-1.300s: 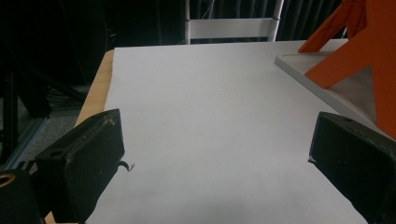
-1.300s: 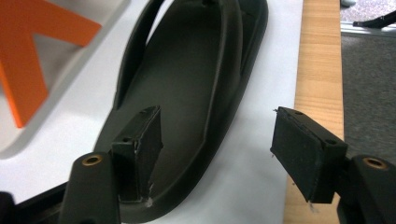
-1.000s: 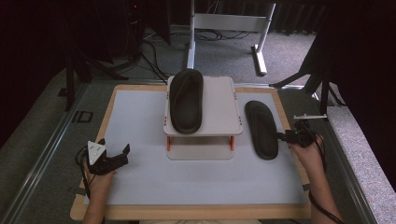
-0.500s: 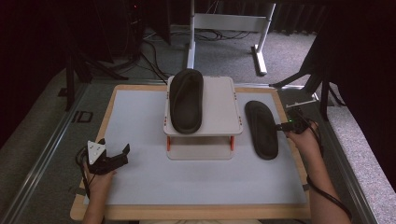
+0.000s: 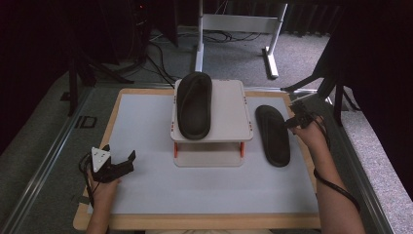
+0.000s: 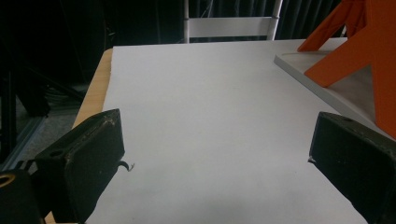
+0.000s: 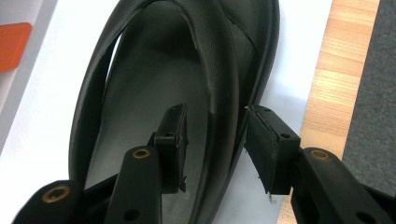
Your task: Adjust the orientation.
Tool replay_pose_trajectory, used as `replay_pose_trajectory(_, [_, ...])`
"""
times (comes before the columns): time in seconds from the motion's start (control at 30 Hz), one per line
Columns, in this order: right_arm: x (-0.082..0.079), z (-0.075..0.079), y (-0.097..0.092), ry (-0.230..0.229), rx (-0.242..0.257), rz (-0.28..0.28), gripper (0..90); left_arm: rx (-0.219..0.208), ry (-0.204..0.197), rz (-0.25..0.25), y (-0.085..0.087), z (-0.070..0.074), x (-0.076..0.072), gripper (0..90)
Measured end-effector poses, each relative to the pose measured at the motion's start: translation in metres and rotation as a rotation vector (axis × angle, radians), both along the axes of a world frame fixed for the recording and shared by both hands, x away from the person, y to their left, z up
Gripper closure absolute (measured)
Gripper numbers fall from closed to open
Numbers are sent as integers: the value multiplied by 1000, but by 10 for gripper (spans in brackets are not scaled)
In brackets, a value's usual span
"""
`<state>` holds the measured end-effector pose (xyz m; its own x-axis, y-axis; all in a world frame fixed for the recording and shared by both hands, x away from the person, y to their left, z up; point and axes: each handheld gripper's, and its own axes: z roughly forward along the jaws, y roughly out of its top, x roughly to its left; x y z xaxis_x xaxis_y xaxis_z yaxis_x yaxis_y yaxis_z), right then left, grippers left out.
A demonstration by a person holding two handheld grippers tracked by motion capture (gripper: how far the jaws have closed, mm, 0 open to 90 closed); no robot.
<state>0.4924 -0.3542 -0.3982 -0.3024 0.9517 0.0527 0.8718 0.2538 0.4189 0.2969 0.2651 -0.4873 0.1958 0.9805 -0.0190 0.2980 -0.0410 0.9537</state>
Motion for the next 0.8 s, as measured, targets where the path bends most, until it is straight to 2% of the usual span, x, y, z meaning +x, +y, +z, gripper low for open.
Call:
replay_pose_trajectory(0.1, [4, -1, 3, 18, -10, 1, 588, -1, 0, 0, 0, 0, 0, 31])
replay_pose_trajectory(0.13, [10, -4, 5, 47, -22, -1, 609, -1, 0, -1, 0, 0, 0, 31])
replay_pose_trajectory(0.17, [10, -4, 5, 47, -22, -1, 609, 0, 1, -1, 0, 0, 0, 31])
replay_pose_trajectory(0.2, [13, -5, 7, 68, -23, -4, 635, 0, 1, -1, 0, 0, 0, 31])
replay_pose_trajectory(0.23, [13, -5, 7, 68, -23, -4, 635, 0, 0, -1, 0, 0, 0, 31])
replay_pose_trajectory(0.37, [16, -5, 7, 77, -51, -10, 731, 3, 2, -2, 0, 0, 0, 31])
replay_pose_trajectory(0.5, [16, -7, 6, 76, -63, 9, 727, 4, 1, -1, 0, 0, 0, 31])
replay_pose_trajectory(0.67, [17, -7, 7, 83, -67, 5, 749, 5, 3, -1, 0, 0, 0, 31])
replay_pose_trajectory(0.8, [17, -5, 9, 87, -90, 5, 771, 3, 2, 0, 0, 0, 0, 31])
